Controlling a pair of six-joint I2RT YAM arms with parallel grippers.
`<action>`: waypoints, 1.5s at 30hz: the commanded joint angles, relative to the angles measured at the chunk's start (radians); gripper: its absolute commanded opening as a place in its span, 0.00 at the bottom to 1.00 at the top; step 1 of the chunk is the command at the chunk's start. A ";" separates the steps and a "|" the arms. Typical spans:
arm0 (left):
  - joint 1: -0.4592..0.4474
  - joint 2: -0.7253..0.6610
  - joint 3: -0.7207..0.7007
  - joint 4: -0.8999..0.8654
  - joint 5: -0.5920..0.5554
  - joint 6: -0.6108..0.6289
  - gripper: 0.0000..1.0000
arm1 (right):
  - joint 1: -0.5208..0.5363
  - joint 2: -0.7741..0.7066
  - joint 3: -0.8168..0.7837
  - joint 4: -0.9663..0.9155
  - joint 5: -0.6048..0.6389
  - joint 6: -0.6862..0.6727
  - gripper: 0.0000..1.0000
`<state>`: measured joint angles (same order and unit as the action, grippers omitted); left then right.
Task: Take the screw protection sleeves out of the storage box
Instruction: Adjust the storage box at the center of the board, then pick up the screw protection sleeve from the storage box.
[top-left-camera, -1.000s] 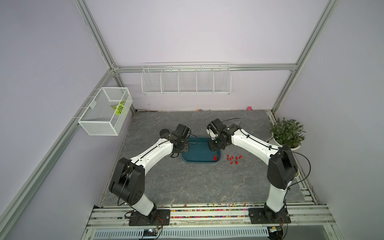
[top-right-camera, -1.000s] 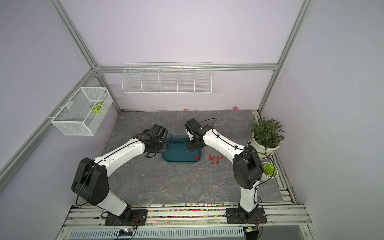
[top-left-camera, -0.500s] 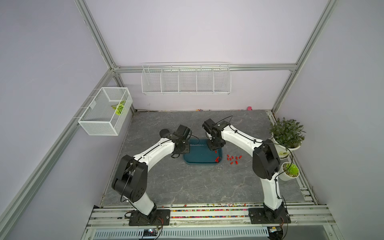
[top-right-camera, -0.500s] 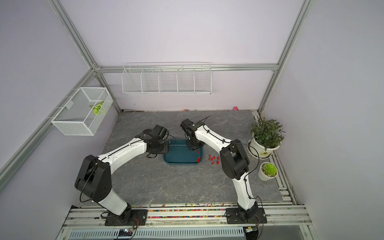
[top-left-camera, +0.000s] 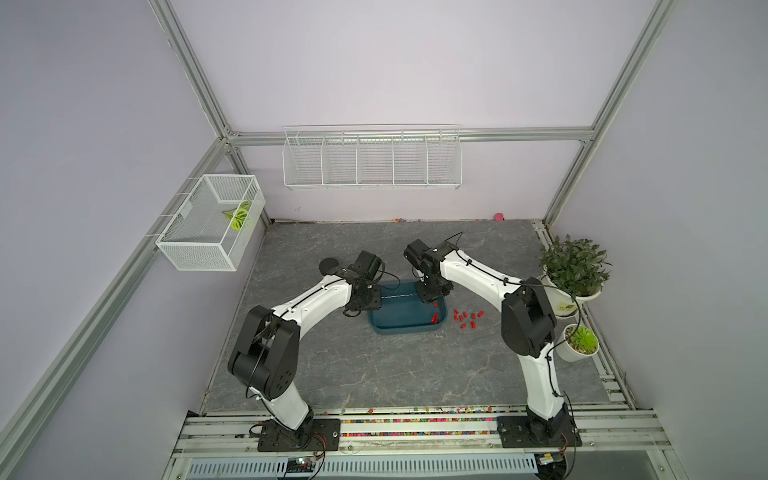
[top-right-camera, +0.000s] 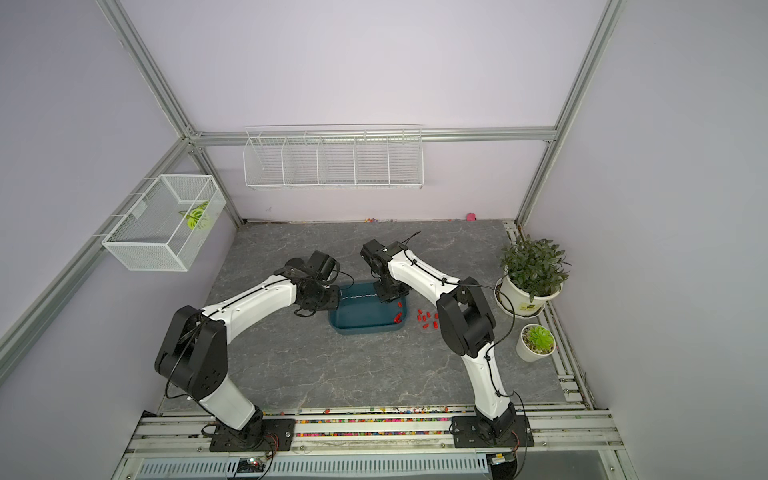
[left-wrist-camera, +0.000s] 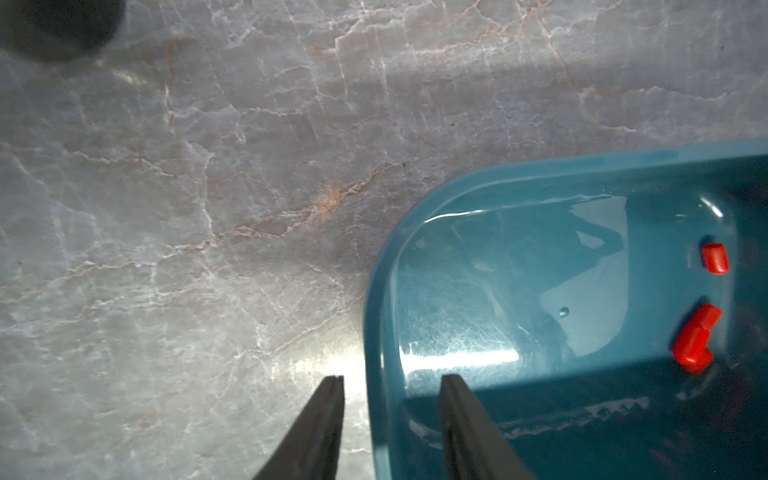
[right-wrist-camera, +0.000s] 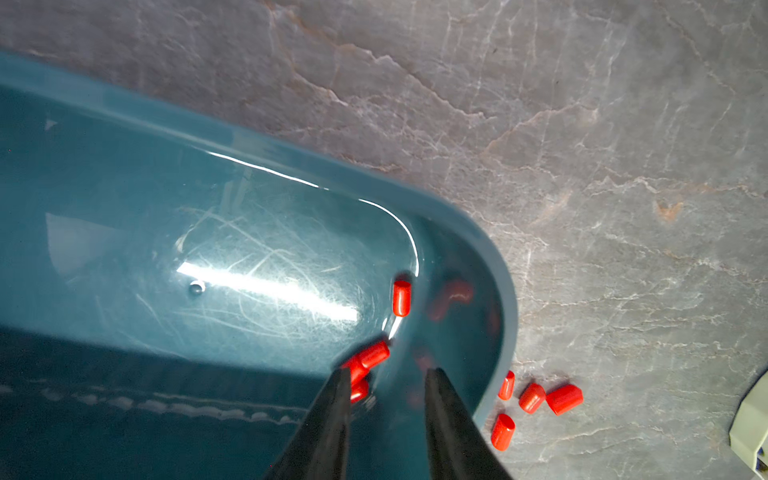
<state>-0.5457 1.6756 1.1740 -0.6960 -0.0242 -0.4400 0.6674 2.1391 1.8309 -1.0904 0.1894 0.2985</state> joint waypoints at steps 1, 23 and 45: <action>-0.005 -0.034 -0.013 0.012 0.027 -0.012 0.46 | -0.002 0.022 0.018 -0.042 0.031 -0.007 0.34; 0.000 -0.096 -0.062 0.067 0.075 -0.028 0.43 | -0.017 -0.181 -0.179 0.035 0.062 0.024 0.35; 0.094 -0.486 -0.427 0.517 0.085 -0.210 0.37 | 0.052 0.070 0.170 -0.195 0.157 0.038 0.28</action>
<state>-0.4572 1.1976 0.7704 -0.2806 0.0311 -0.6109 0.7151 2.1803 1.9694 -1.2098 0.3176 0.3065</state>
